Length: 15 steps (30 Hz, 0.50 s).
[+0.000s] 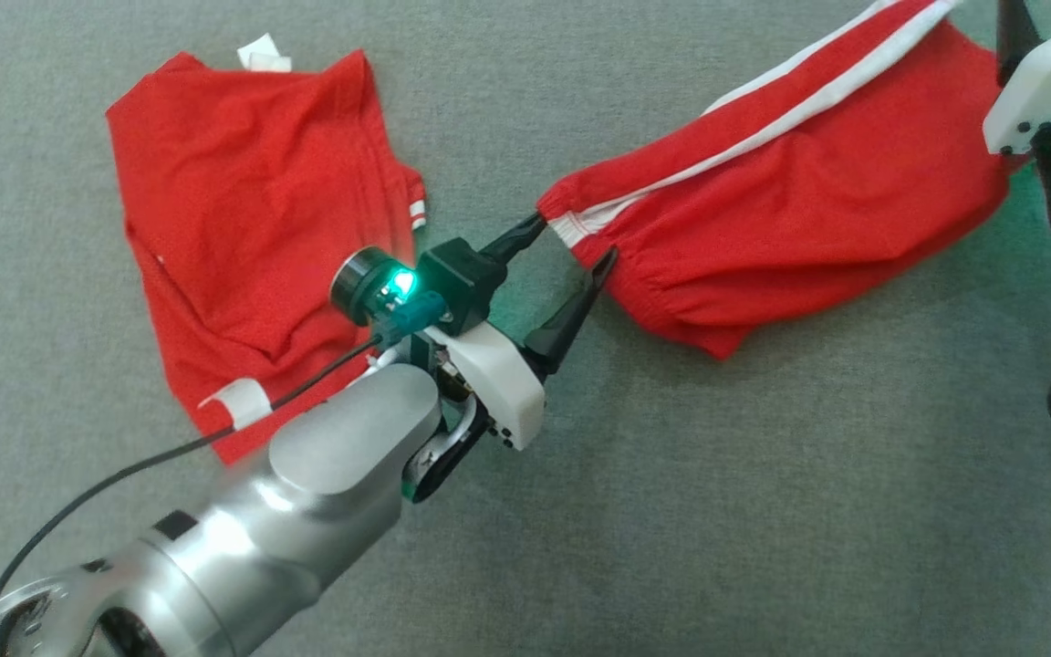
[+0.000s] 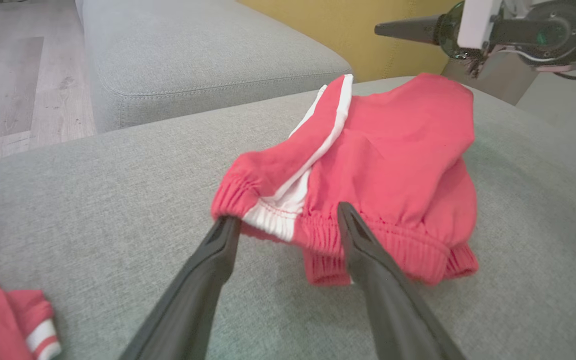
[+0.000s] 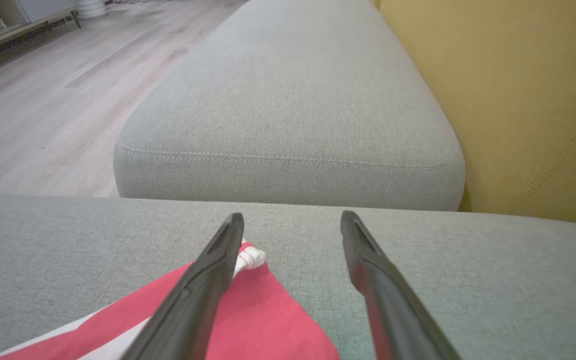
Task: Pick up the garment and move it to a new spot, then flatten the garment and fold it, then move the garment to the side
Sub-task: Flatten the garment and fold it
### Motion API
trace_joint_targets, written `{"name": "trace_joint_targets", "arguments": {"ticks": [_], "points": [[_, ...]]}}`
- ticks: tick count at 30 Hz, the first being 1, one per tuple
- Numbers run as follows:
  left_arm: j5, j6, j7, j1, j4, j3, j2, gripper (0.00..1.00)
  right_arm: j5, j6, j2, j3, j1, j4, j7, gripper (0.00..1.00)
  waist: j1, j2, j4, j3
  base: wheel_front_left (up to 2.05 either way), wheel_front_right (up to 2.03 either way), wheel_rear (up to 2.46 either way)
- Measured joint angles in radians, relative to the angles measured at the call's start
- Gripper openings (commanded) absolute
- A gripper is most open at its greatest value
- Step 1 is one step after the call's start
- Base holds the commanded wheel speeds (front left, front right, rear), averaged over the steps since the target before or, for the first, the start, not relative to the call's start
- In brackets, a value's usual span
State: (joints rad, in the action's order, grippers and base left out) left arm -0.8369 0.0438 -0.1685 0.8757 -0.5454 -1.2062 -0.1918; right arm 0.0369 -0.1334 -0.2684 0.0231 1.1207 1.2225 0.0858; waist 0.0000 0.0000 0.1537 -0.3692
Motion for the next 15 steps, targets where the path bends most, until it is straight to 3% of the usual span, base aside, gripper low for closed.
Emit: {"name": "trace_joint_targets", "arguments": {"ticks": [7, 15], "points": [[-0.012, 0.026, -0.024, -0.005, -0.001, 0.023, -0.031, 1.00, 0.054, 0.001, 0.004, 0.003, 0.005, 0.013, 0.084, 1.00, 0.0000, 0.0000, -0.032, 0.031, 0.00, 0.00, 0.00], [-0.029, 0.117, -0.060, -0.074, 0.047, 0.096, -0.109, 1.00, 0.190, 0.001, 0.028, -0.065, -0.066, -0.061, 0.152, 1.00, -0.0002, 0.0000, -0.078, 0.123, 0.00, 0.00, 0.00]]}}
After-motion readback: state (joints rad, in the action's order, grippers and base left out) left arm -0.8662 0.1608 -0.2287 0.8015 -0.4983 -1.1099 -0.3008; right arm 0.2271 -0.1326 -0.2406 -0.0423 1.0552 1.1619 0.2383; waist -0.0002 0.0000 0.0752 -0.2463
